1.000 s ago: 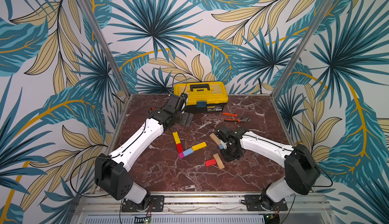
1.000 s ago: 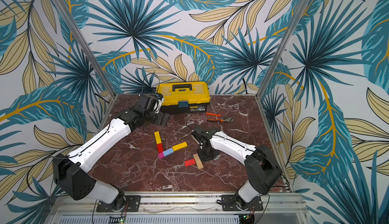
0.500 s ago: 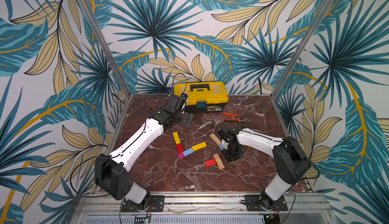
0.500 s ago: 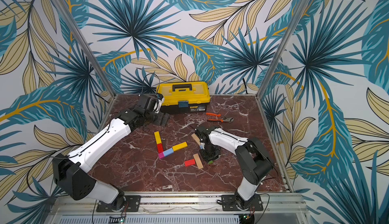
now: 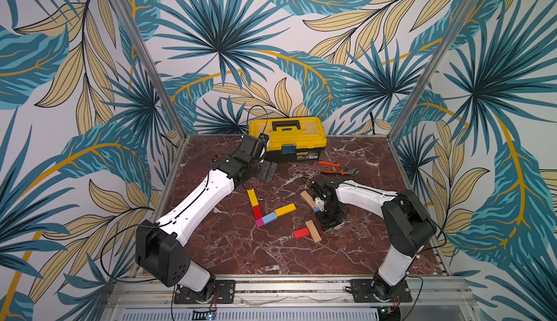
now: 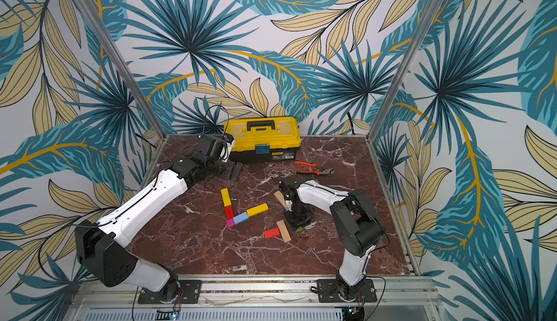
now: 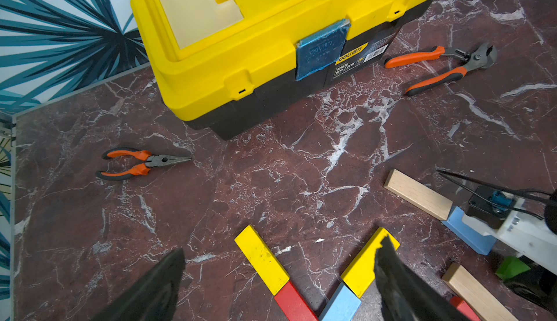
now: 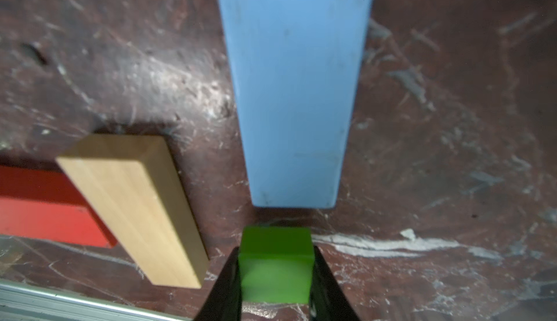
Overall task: Assemble the letter v with building blocks
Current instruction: Assemble the building block at the center of the board.
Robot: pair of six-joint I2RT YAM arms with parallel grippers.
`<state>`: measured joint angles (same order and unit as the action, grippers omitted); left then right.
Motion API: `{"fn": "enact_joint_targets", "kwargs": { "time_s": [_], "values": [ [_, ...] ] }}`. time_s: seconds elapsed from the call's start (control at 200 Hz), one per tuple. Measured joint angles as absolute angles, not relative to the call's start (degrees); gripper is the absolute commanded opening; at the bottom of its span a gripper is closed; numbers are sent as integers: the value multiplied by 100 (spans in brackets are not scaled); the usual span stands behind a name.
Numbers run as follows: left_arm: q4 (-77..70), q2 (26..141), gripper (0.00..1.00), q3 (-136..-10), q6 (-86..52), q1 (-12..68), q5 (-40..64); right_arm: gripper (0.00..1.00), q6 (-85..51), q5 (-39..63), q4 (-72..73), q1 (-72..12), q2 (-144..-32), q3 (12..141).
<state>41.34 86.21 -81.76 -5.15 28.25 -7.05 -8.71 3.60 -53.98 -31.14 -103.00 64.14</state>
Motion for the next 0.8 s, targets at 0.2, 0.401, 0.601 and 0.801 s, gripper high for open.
{"fn": "enact_joint_targets", "kwargs": {
  "time_s": [0.2, 0.401, 0.601, 0.801],
  "values": [
    [4134, 8621, 99, -8176, -471, 2823, -705, 25, -829, 432, -5360, -3065, -10398, 6493],
    [4134, 8621, 99, -8176, -445, 2816, -705, 24, -808, 436, -5349, -3033, -10427, 6521],
    [4134, 8621, 99, -8176, -436, 2812, -705, 24, -808, 429, -5341, -2998, -10444, 6541],
    [4134, 8621, 99, -8176, -432, 2805, -703, 24, -808, 432, -5358, -2961, -10514, 6617]
  ]
}}
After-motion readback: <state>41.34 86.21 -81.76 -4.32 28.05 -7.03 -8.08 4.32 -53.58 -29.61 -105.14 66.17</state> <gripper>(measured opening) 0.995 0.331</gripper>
